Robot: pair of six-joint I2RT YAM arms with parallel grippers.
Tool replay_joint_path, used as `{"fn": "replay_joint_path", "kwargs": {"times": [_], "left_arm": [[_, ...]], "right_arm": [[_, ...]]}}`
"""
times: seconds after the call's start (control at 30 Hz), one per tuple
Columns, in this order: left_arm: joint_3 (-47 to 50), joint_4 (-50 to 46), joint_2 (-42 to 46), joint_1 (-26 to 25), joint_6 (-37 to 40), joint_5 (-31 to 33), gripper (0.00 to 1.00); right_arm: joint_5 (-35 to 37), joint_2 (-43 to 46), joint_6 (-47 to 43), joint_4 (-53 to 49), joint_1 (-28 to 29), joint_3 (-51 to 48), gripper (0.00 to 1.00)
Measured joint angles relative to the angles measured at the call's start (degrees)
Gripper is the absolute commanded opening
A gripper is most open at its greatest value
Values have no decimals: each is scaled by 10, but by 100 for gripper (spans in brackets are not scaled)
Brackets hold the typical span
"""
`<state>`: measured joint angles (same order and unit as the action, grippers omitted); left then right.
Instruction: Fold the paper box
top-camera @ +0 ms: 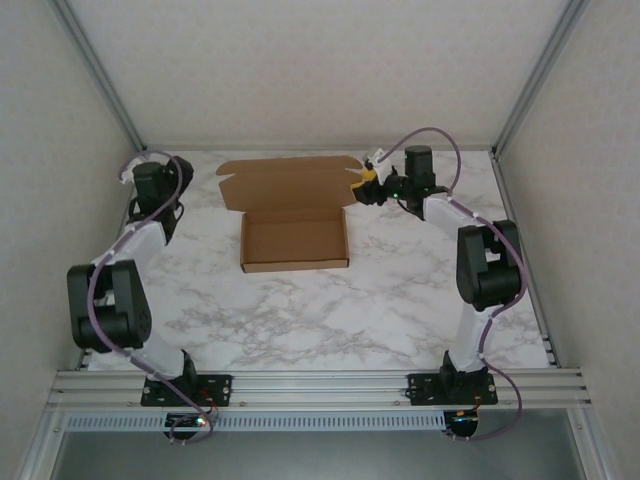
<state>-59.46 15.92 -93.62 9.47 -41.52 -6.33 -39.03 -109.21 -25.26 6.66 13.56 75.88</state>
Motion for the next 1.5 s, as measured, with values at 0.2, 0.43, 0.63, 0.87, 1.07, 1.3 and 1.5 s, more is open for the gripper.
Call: {"fn": "replay_joint_path", "kwargs": {"times": [0.2,0.43,0.63,0.87,1.07,1.3,1.5], "left_arm": [[-85,-3,-112,-1,-18,-110,75],[-85,-5,-127,-16,-36,-171,74],[-68,12,-127,-31,-42,-194,75],[-19,35,-111,-35,-53,-205,75],[23,71,-86,-44,-74,-209,75],[51,97,-75,-73,-92,-207,75],[53,100,-70,-77,-98,-194,77]], "right_arm": [[-2,-4,-12,-6,8,2,37],[9,-8,-22,-12,24,3,22],[40,-8,-19,-6,34,3,8],[132,8,9,14,61,-10,4],[278,20,43,16,112,-13,2],[460,1,144,12,173,13,1],[553,-17,212,19,203,26,1]]}}
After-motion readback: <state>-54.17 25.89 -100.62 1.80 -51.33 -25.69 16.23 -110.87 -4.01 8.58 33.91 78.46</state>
